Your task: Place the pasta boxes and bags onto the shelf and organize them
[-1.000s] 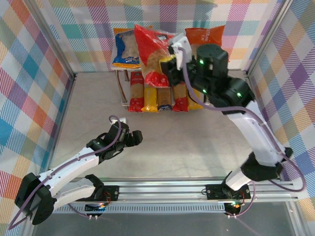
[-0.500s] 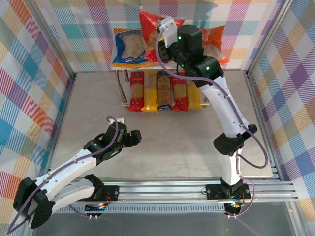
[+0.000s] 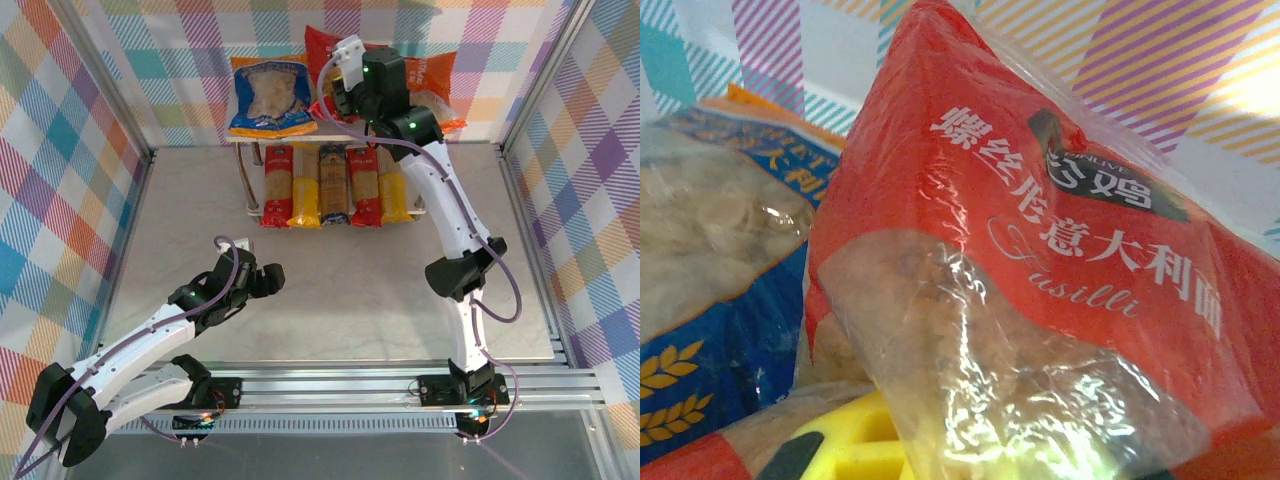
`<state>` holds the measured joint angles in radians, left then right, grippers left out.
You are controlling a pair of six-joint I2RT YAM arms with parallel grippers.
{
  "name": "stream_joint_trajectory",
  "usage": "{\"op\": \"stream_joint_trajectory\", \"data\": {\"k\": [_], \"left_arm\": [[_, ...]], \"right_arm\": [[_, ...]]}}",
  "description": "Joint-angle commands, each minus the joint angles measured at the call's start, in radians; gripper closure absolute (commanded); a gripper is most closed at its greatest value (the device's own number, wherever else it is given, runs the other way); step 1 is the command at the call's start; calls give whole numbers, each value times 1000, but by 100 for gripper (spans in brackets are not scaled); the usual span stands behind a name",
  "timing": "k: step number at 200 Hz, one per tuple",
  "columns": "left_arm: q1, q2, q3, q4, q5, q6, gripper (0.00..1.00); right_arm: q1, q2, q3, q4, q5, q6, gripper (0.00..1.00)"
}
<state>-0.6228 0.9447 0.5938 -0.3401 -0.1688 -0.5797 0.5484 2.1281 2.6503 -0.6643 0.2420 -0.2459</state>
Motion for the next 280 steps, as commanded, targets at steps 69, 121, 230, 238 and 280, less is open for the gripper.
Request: {"op": "stream_joint_trajectory", "data": {"k": [69,121,230,238,280], "left_arm": [[20,-9,1,-22,-5,14,15],[26,-7,3,-20,0,18,15],[29,-3,1,-14,1,18,14],[29,-6,0,-16,0,18,15],[31,-41,-13,-36,-12,20,14]], "right_arm": [[-15,24,60,88,72,1,86],[-15,15,35,41,80,42,40],[-15,-94,-11,168,-8,225,57],[-15,-87,-10,183,6,227,71],[-15,-32,13,166,43,221,94]]}}
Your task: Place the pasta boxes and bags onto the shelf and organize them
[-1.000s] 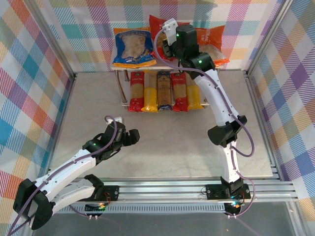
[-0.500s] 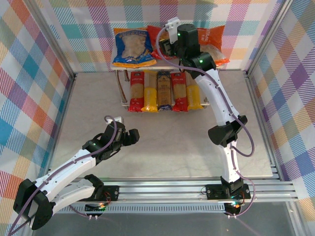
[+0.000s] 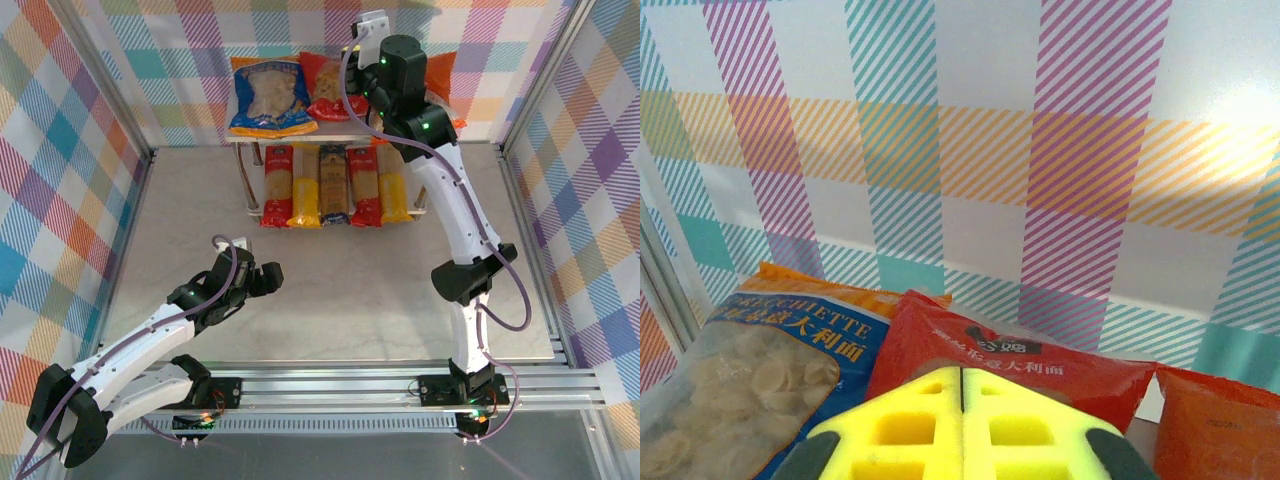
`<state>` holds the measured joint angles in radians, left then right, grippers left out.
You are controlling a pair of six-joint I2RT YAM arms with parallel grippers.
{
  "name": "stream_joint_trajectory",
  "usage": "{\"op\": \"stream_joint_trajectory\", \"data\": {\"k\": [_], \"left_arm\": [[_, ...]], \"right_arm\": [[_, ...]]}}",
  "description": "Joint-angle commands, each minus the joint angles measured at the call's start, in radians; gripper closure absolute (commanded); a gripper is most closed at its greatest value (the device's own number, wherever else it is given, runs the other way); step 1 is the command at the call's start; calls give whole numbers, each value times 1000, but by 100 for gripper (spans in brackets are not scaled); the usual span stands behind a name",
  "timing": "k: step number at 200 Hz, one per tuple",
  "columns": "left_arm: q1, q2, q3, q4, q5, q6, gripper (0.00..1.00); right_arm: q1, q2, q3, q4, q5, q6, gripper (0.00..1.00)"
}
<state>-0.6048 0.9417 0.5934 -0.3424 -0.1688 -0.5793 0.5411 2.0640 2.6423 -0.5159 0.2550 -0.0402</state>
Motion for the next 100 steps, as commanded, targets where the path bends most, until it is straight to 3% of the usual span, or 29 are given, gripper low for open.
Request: {"op": "stream_joint_trajectory", "data": {"k": [1,71,100], "left_arm": [[13,-39,-14,-34,-13,19,14],[22,-62,-26,-43,-15,19,14],[23,-63,-26,-44,-12,21,14]], "right_arm": [[-7,34,22,18,31,15,94],[-7,118,15,-110,61,21,95],[-7,104,-69,-177,70,57,97]]}}
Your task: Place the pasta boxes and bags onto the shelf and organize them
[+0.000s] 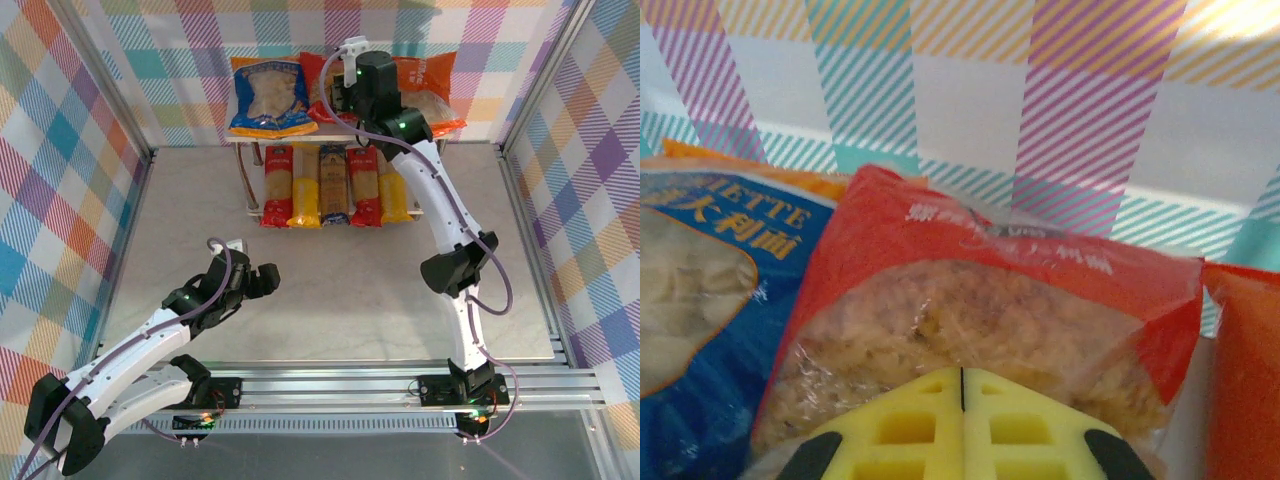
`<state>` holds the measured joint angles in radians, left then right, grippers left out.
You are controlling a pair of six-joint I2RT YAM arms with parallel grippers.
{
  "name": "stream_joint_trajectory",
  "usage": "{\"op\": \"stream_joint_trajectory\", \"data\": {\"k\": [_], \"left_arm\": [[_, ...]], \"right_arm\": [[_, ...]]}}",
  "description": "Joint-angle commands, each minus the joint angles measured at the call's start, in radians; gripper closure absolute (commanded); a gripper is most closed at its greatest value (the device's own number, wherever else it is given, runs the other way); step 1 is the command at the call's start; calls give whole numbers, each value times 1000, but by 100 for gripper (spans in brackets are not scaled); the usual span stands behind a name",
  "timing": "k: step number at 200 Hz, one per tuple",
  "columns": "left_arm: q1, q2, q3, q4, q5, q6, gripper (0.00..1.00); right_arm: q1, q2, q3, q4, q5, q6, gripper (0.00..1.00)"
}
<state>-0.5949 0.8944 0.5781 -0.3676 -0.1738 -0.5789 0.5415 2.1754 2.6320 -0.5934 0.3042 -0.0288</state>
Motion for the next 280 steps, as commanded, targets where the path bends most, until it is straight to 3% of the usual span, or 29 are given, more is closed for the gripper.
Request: {"op": "stream_joint_trajectory", "data": {"k": [1,34,57,74,119,142,169,207,243,280], "left_arm": [[14,-16,-11,-18,-7,21,14],[17,-15,-14,-11,-1,22,11],[18,-16,-16,-15,0,22,9],[19,-20,-20,-13,-1,21,8],[20,-23,-24,-13,-6,19,8],[20,-24,-27,-13,-13,20,8],[20,-25,-21,-20,-42,41,8],[23,-35,16,-53,-104,80,8],[38,-71,54,-80,-150,126,7],[62,-106,103,-126,-205,183,1]], "right_arm": [[-8,-9,-64,-100,20,47,97],[-8,-68,-245,-65,1,88,94],[-8,-69,-262,-86,-24,104,72],[-8,-71,-258,-88,-30,108,64],[-8,-41,-126,-79,-39,85,62],[-8,-39,-47,-49,-110,86,60],[-7,-106,-52,68,-177,102,60],[-7,-257,-94,140,-165,81,53],[-7,-523,-361,116,-63,32,42],[-8,-913,-923,164,76,32,32]]}}
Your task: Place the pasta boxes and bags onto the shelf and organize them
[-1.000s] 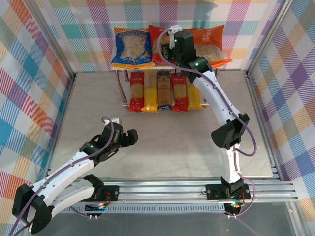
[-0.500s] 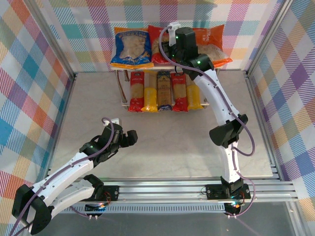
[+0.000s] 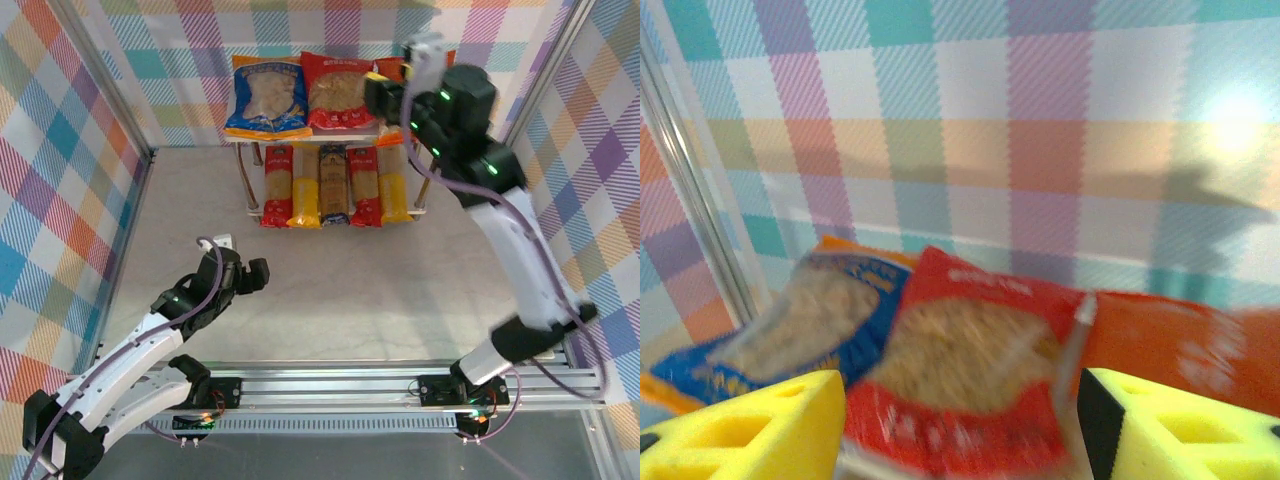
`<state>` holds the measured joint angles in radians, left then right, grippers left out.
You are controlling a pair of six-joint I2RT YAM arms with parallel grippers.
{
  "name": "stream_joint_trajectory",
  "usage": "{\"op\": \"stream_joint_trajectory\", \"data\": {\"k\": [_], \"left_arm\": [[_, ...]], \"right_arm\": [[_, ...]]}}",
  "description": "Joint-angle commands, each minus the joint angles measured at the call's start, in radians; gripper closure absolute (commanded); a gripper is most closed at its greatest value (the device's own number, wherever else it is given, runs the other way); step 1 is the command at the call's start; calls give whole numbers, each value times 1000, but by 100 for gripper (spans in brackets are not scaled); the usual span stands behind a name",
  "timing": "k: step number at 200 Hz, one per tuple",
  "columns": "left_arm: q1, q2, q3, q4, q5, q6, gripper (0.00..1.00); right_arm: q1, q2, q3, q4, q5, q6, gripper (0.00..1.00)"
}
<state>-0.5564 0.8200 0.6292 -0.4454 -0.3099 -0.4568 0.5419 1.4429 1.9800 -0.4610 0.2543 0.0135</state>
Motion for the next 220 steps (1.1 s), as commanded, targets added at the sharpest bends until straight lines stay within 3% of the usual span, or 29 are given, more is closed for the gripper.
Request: {"op": "stream_joint_trajectory", "data": {"k": [1,30,74,102,138,160,193,220], "left_arm": [[25,-32,52,-49,-69,61,0],[42,-84,62,-50,-120,85,0],[114,-83,71,-27,-207,100,0],[191,-13,64,42,-289,120,0],[325,103,62,156,-294,187,0],[385,140,-28,393,-258,230,0],[393,293,-270,974,-269,372,0],[395,492,-276,1152,-236,415,0]], "right_arm": [[-8,-192,-301,33,132,-11,31],[-10,-494,-661,-44,272,101,31],[-11,-780,-983,-328,410,359,25],[-13,-838,-1128,-377,388,445,16],[-20,-798,-1202,-340,351,451,12],[-36,-755,-1228,-289,325,438,10],[-72,-702,-1260,-212,265,416,10],[-123,-664,-1284,-159,203,399,10]]}}
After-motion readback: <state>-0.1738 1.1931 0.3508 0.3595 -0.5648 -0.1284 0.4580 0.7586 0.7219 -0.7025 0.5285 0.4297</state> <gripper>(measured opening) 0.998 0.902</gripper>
